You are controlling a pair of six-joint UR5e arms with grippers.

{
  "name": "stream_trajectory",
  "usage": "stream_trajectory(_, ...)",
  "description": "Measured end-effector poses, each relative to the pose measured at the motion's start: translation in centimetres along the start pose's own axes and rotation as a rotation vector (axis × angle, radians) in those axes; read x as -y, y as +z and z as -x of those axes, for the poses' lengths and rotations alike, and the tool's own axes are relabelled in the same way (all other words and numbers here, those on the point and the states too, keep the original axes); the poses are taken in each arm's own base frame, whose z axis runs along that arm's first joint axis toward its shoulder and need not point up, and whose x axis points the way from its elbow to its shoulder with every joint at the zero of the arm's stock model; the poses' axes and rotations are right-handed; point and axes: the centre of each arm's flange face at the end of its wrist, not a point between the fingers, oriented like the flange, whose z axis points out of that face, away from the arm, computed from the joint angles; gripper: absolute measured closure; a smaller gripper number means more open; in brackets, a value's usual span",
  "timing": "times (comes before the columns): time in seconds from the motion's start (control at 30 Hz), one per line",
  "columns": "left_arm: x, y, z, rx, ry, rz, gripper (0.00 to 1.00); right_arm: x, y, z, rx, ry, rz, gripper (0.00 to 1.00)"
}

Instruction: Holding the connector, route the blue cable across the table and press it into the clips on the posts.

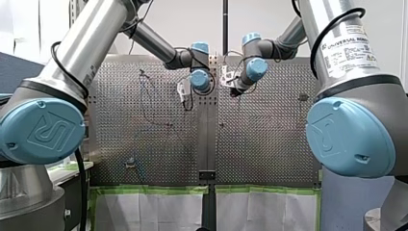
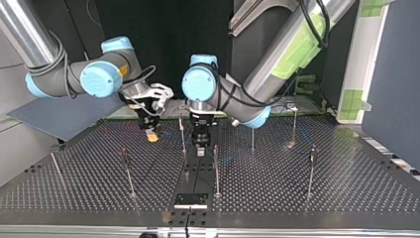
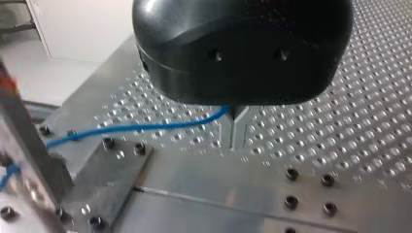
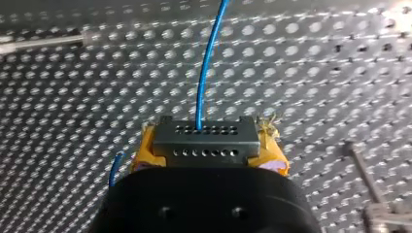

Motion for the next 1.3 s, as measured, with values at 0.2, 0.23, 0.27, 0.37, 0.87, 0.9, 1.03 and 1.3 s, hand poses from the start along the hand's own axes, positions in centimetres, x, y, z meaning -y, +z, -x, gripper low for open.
stream_trajectory(0.2, -0.9, -0.3, -2.0, -0.008, 0.005, -0.024, 0.98, -0.5, -0.4, 1.9, 0.039, -0.008, 0.011, 1.00)
stream_trajectory(0.23, -1.0, -0.3, -2.7, -0.013, 0.006, -0.031, 0.98, -0.6, -0.5, 2.2, 0.045, -0.009, 0.013, 1.00)
stream_trajectory(0.27, -1.1, -0.4, -3.2, -0.018, 0.009, -0.035, 0.98, -0.7, -0.6, 2.7, 0.053, -0.011, 0.015, 1.00)
stream_trajectory(0.37, -1.3, -0.7, -5.4, -0.038, 0.020, -0.049, 0.98, -0.9, -0.9, 3.6, 0.067, -0.015, 0.020, 1.00)
stream_trajectory(0.87, -2.8, -3.4, -13.5, -0.101, 0.041, -0.080, 0.98, -2.2, -1.5, 6.2, 0.103, -0.071, 0.044, 1.00)
stream_trajectory(0.9, -2.9, -3.6, -13.8, -0.102, 0.041, -0.082, 0.98, -2.3, -1.5, 6.3, 0.105, -0.074, 0.045, 1.00)
stream_trajectory(1.03, -3.4, -4.7, -15.0, -0.121, 0.046, -0.091, 0.98, -2.6, -1.7, 7.1, 0.115, -0.076, 0.048, 1.00)
stream_trajectory(1.3, -3.6, -6.9, -17.6, -0.160, 0.041, -0.129, 0.98, -3.0, -1.3, 8.0, 0.090, -0.066, 0.037, 1.00)
